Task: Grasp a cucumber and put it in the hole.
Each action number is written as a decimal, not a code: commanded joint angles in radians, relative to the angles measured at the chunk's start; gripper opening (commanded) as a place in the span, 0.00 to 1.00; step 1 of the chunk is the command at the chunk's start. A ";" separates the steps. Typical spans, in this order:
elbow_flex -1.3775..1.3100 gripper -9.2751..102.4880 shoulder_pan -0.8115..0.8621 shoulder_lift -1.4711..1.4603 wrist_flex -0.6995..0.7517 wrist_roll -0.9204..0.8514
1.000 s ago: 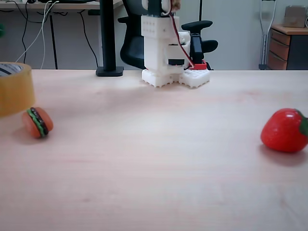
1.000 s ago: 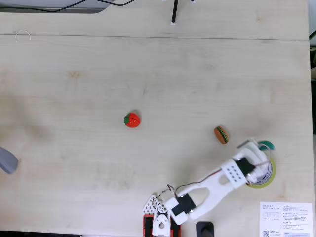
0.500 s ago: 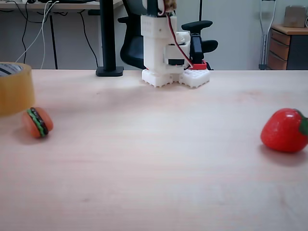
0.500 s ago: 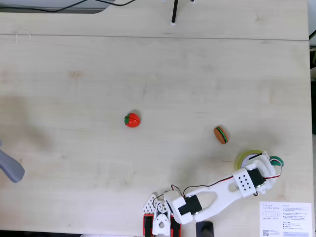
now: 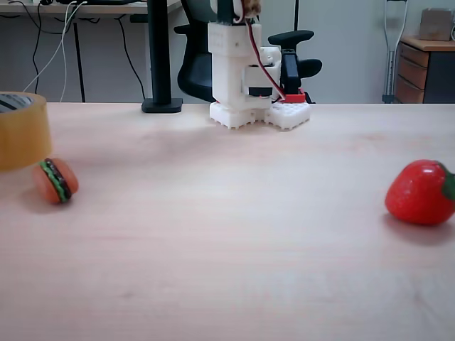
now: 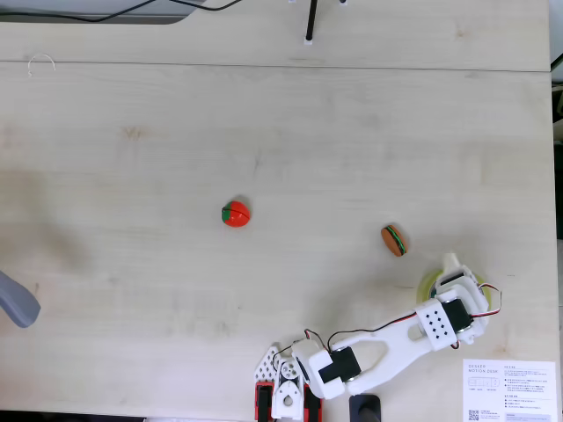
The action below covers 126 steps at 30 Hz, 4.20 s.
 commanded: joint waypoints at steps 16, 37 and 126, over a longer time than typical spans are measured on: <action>-0.101 0.56 -0.002 0.077 0.012 0.008; 0.520 0.50 -0.331 0.623 0.014 0.009; 1.672 0.11 -0.769 1.885 0.238 0.147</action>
